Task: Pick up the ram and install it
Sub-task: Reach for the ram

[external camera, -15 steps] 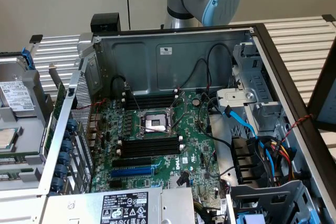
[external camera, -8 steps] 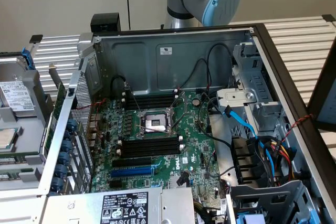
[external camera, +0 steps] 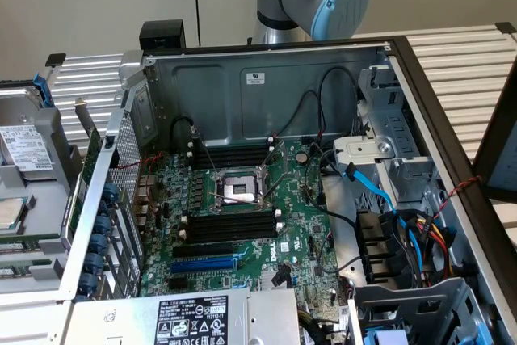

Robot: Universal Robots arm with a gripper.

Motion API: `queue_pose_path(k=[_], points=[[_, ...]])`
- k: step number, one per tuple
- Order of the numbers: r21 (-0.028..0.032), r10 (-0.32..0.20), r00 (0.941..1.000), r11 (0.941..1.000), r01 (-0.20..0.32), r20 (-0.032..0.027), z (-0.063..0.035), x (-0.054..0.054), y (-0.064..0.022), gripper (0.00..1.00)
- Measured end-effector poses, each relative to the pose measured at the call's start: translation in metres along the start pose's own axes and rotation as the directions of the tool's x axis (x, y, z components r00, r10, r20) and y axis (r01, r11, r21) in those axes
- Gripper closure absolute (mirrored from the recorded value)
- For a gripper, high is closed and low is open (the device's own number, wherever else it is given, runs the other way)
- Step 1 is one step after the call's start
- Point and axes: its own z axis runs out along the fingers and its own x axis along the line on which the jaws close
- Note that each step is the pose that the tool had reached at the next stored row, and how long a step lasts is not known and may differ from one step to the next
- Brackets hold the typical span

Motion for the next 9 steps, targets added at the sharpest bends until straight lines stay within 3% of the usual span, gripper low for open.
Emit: queue_pose_path(k=[5,9], points=[[-0.0034,-0.075,0.9972,0.9972,0.075,-0.0030,0.0000,0.0000,0.0000,0.73],[-0.0071,-0.137,0.9905,0.9905,0.137,-0.0055,0.0000,0.0000,0.0000,0.73]])
